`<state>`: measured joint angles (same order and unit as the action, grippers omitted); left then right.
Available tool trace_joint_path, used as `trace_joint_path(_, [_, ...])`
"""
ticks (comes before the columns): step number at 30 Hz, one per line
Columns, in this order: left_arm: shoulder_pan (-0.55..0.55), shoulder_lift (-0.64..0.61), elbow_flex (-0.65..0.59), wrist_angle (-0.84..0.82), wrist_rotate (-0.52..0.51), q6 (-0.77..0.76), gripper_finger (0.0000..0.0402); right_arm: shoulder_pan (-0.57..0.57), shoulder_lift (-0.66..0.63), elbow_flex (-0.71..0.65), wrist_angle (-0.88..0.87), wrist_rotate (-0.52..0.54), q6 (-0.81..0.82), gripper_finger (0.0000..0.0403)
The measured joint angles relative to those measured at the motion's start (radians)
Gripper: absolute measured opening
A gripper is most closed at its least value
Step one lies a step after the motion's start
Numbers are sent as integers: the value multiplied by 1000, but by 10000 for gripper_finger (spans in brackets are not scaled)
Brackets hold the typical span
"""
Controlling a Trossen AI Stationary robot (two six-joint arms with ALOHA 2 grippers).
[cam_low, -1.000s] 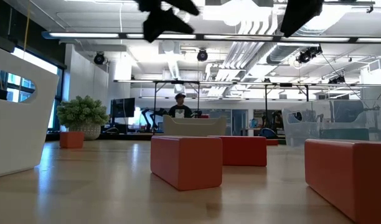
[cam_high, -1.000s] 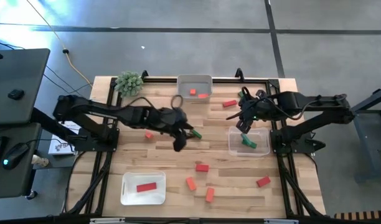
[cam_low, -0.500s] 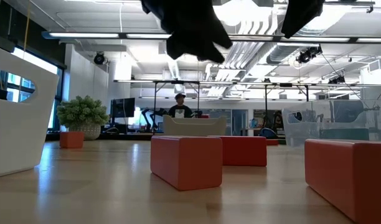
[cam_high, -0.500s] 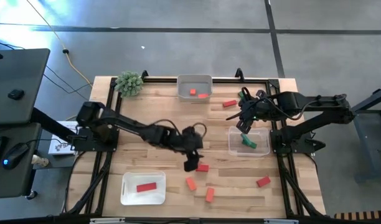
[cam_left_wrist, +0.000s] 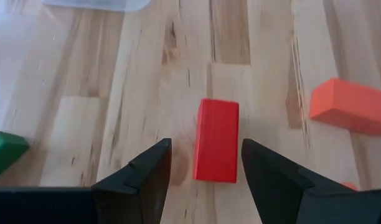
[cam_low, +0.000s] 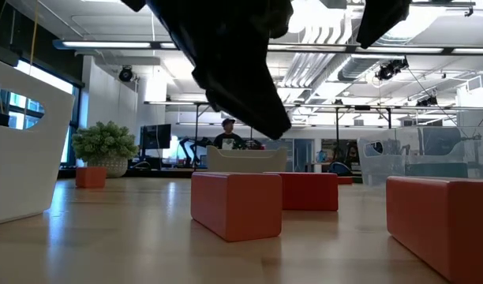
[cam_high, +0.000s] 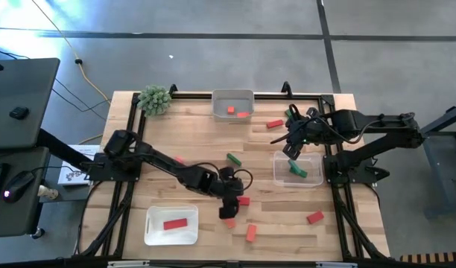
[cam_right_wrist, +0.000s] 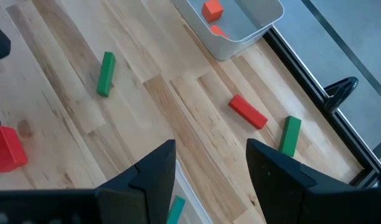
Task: Sort & place blocks by color
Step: Put the red wooden block into the white bin
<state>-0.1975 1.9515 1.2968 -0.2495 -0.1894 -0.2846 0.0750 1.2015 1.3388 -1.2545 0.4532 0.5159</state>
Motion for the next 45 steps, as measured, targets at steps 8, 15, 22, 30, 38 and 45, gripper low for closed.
trace_joint_path(8, [-9,59,1,44,31,0,184,0,0,0,0,1,0,185])
trace_joint_path(15, [-8,84,0,63,31,0,184,0,0,0,0,0,0,185])
trace_joint_path(22, [-8,122,0,86,21,8,184,0,0,0,0,0,0,185])
trace_joint_path(30, [-7,138,0,93,16,-23,173,0,0,0,-2,-12,0,185])
trace_joint_path(38, [-6,138,0,94,17,8,104,0,0,0,-2,-15,0,185])
trace_joint_path(45, [-6,116,0,75,44,-35,104,0,0,0,-1,-16,0,185])
